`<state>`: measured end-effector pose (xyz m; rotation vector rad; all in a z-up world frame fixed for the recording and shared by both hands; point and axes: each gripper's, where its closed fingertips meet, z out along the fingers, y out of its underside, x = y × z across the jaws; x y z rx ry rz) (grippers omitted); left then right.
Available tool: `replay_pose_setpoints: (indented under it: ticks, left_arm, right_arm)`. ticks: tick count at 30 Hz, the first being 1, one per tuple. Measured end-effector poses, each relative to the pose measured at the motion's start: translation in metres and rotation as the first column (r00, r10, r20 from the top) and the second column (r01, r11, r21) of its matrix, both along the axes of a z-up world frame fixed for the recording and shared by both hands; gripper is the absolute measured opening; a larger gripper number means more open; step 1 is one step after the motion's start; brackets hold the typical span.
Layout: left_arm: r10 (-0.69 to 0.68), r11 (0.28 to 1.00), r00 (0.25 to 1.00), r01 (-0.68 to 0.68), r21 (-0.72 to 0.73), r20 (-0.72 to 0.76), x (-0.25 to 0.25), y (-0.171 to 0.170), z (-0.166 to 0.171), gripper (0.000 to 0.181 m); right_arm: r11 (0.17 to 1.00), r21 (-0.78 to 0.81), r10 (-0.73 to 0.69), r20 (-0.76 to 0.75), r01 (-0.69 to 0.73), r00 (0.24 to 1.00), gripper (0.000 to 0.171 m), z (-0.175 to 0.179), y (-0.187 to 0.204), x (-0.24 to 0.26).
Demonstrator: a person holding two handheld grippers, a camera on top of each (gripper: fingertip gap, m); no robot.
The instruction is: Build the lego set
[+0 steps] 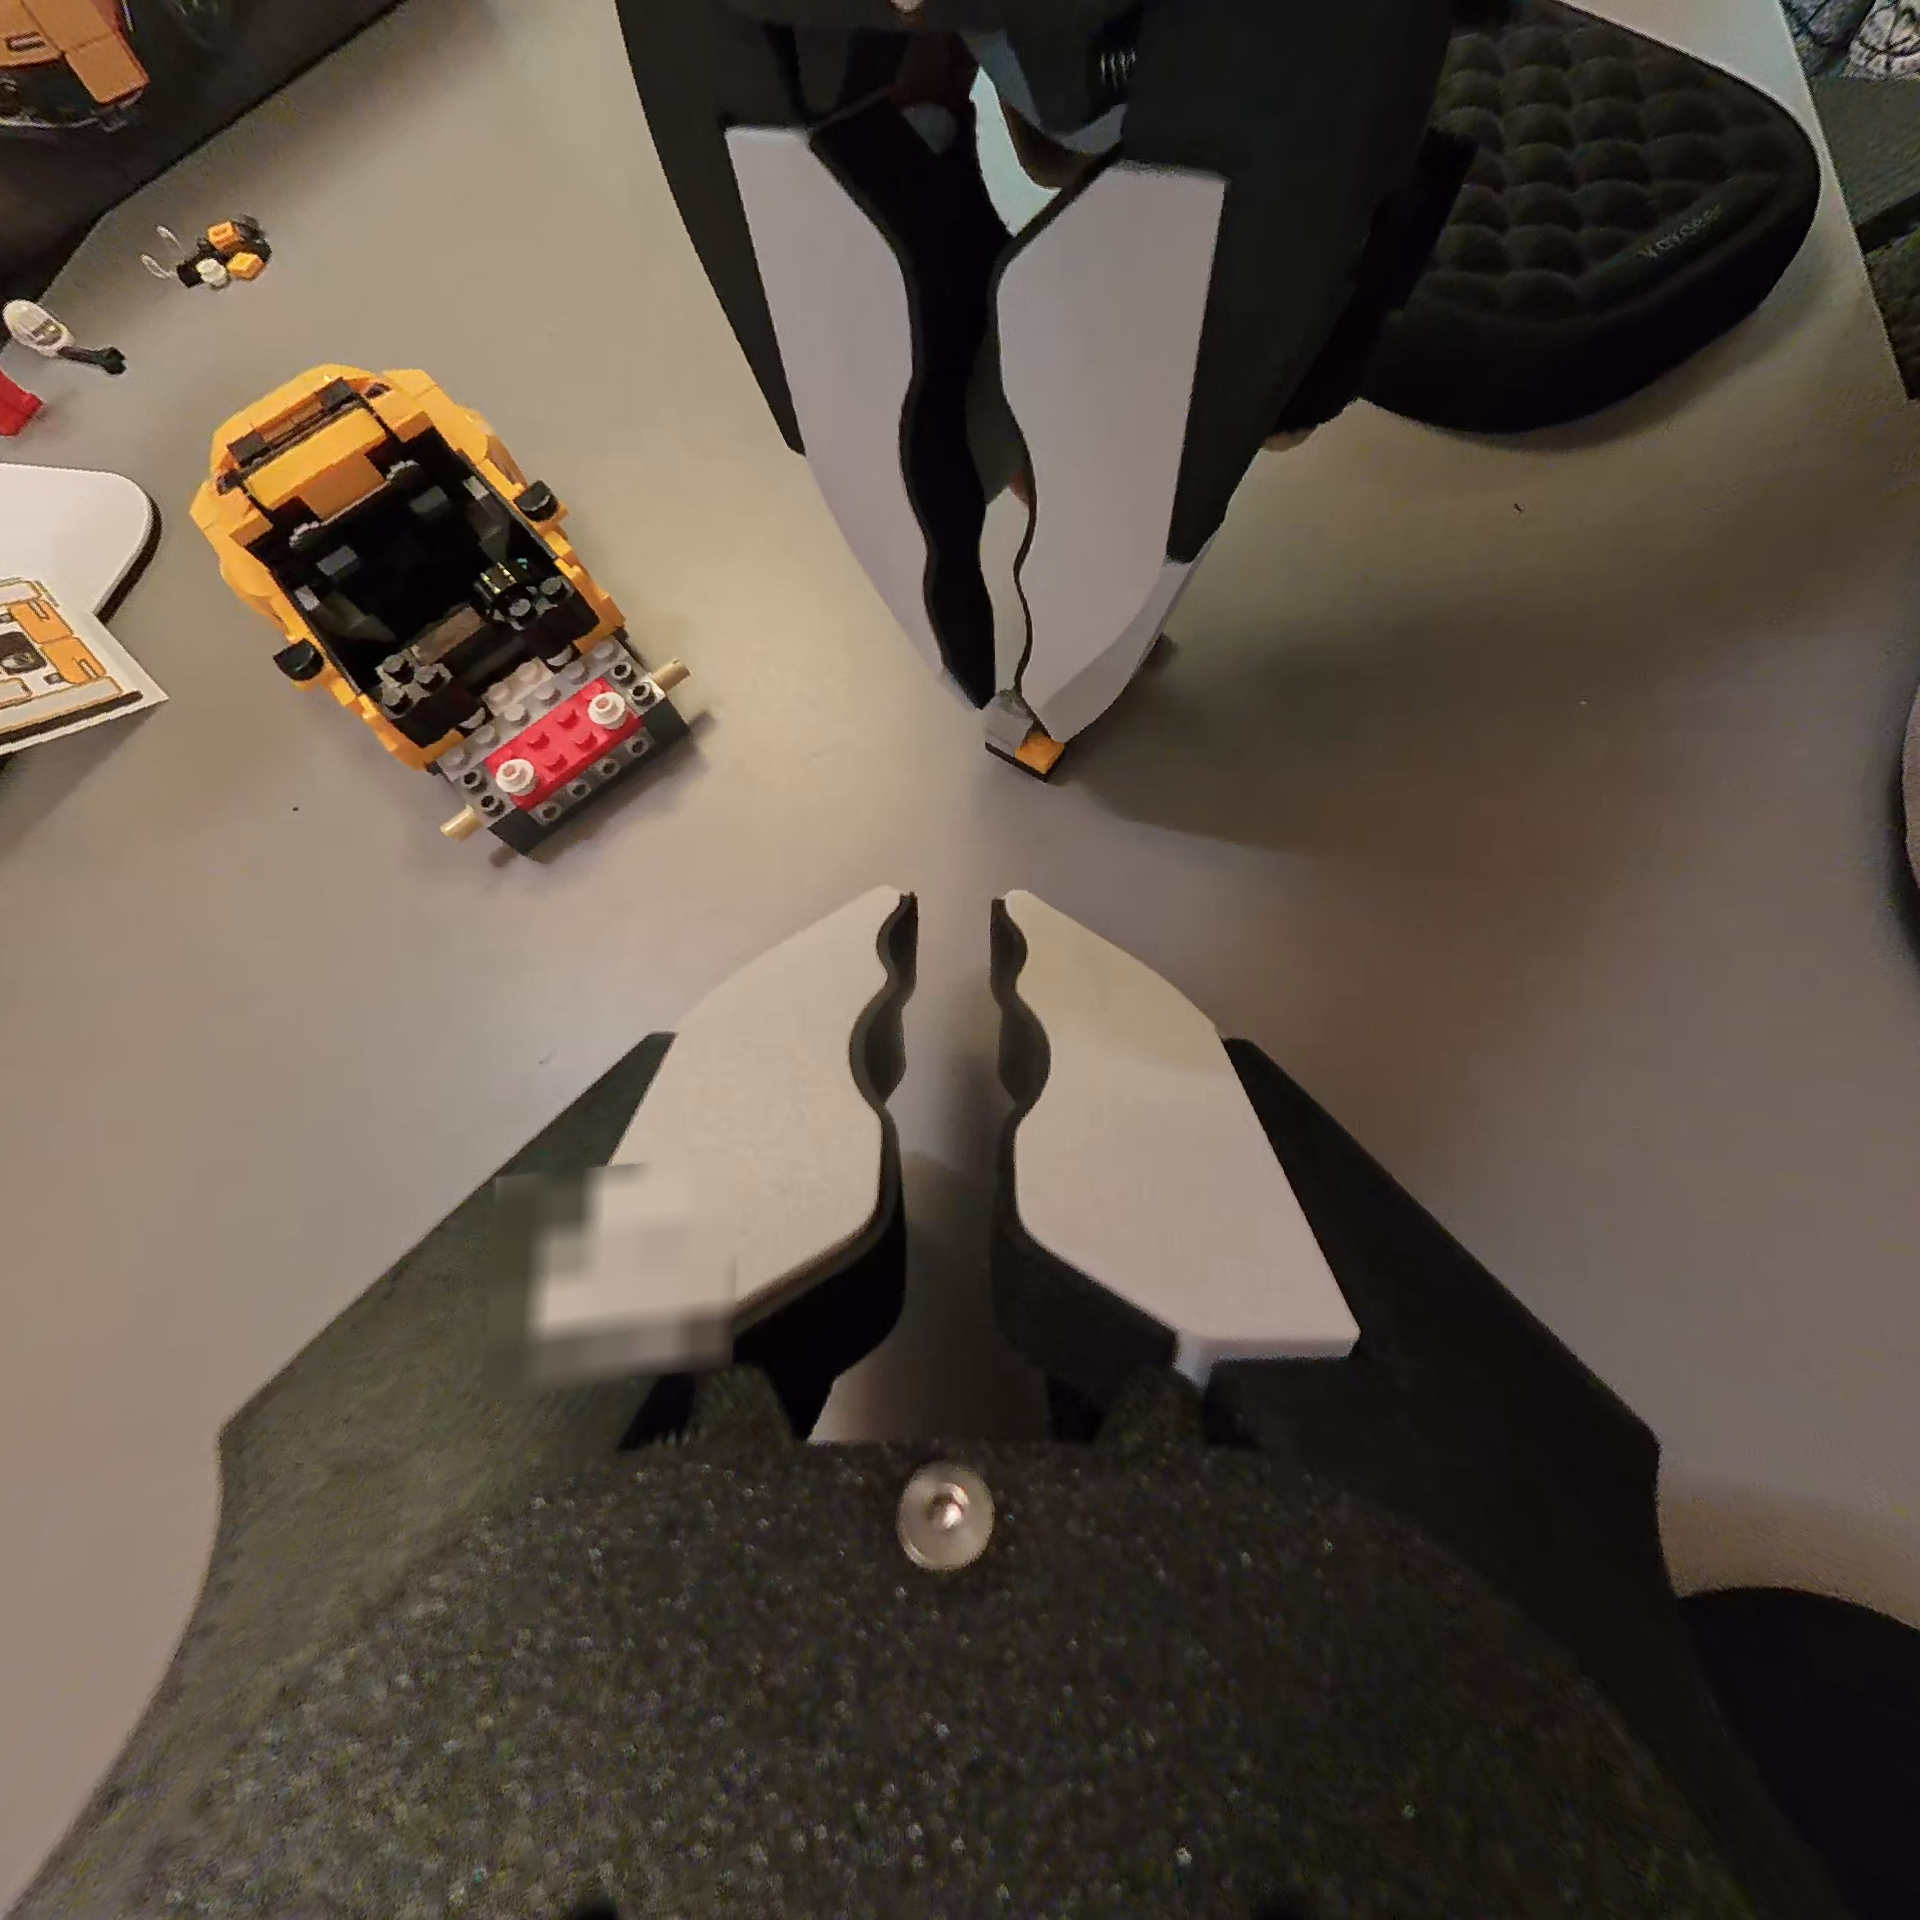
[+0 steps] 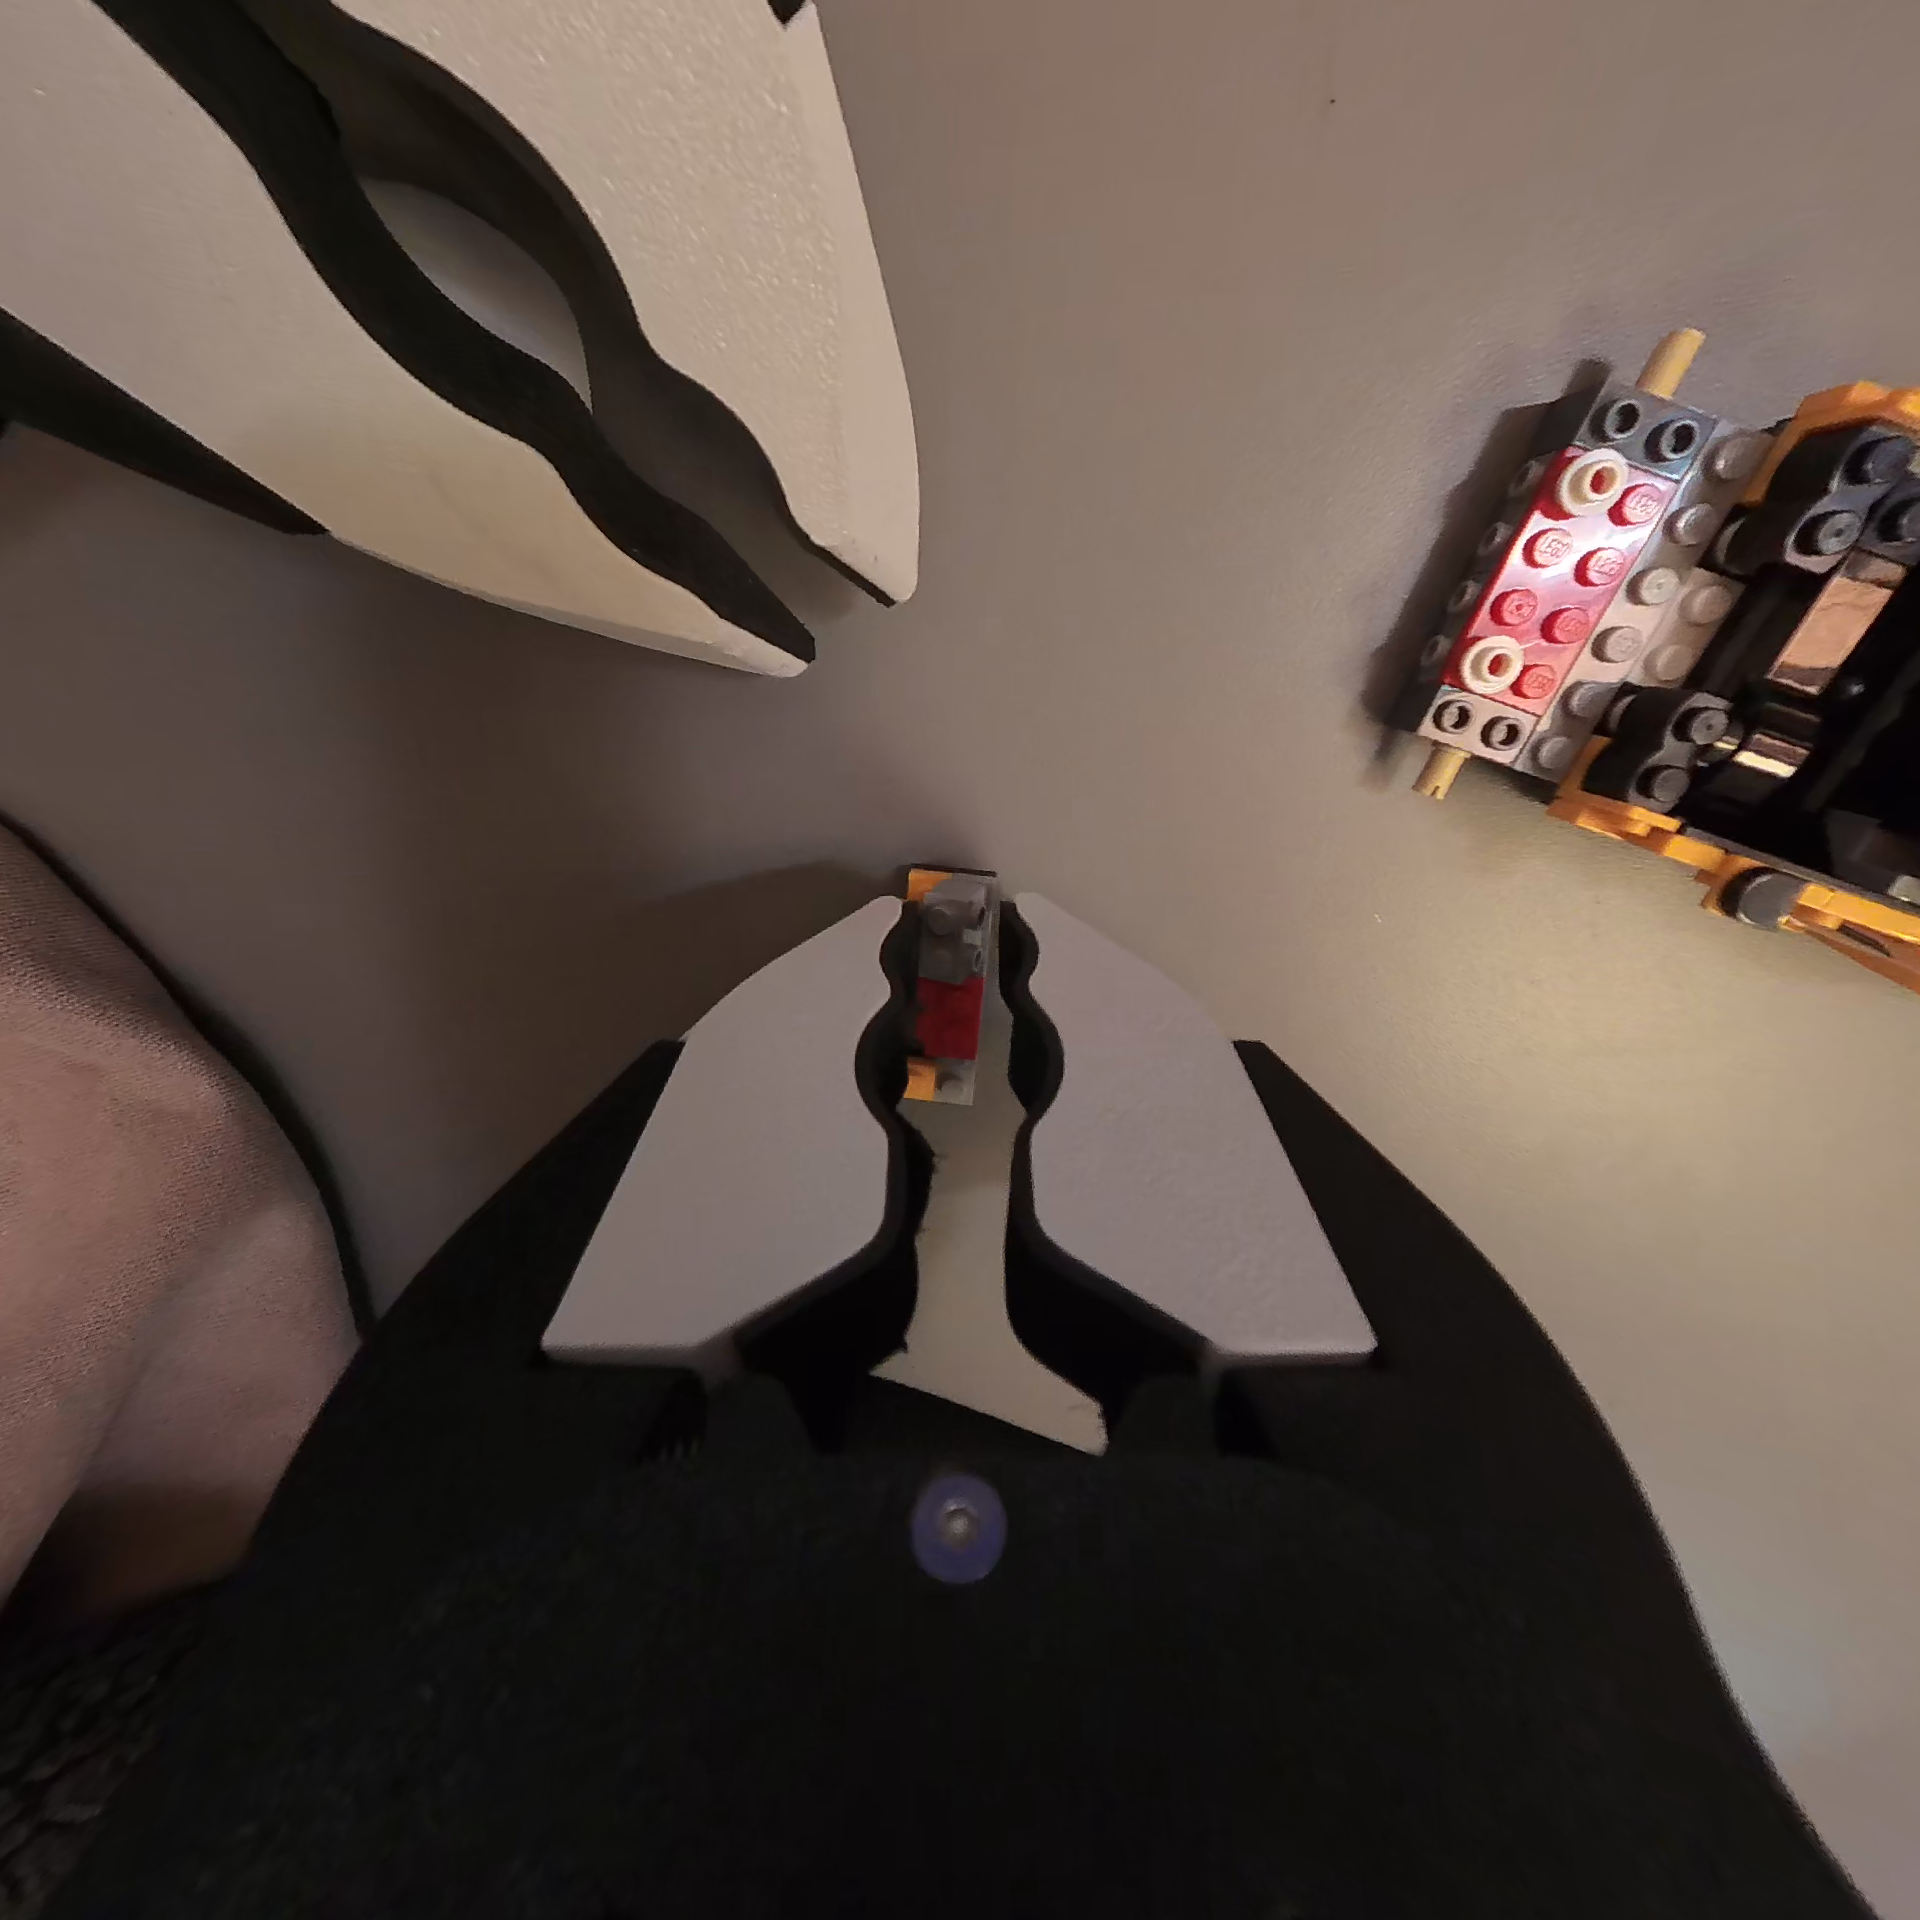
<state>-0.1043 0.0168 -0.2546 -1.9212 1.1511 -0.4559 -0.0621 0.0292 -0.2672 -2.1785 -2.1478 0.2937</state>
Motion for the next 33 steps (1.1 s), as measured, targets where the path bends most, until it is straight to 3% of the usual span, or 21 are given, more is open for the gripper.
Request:
replay_pose_setpoints:
  ticks: [6, 11, 20, 28, 33]
  left_arm:
    - [-0.001, 1.000, 1.000, 0.001, -0.002, 0.000, 0.000, 0.000, 0.000, 0.013]
    - [-0.002, 1.000, 1.000, 0.002, -0.009, 0.020, 0.001, -0.001, 0.002, 0.013]
    - [0.005, 0.998, 0.994, 0.002, -0.067, 0.108, 0.005, -0.003, 0.006, 0.013]
    - [0.072, 0.974, 0.975, -0.024, -0.223, 0.211, 0.017, -0.002, 0.006, 0.013]
    - [0.145, 0.936, 0.958, -0.052, -0.347, 0.247, 0.020, -0.001, 0.003, 0.015]
  right_arm:
    - [1.000, 0.004, 0.001, -0.031, -0.001, 1.000, 0.016, 0.006, 0.002, 0.001]
    - [0.999, 0.022, 0.044, -0.161, -0.041, 0.986, 0.024, 0.022, 0.001, 0.012]
    - [0.996, 0.087, 0.031, -0.332, -0.002, 0.943, 0.029, -0.002, -0.003, 0.020]
    - [0.999, 0.033, 0.004, -0.382, 0.009, 0.924, 0.012, -0.007, 0.002, 0.015]
    - [1.000, -0.006, 0.008, -0.407, -0.012, 0.913, 0.012, -0.006, 0.000, 0.014]
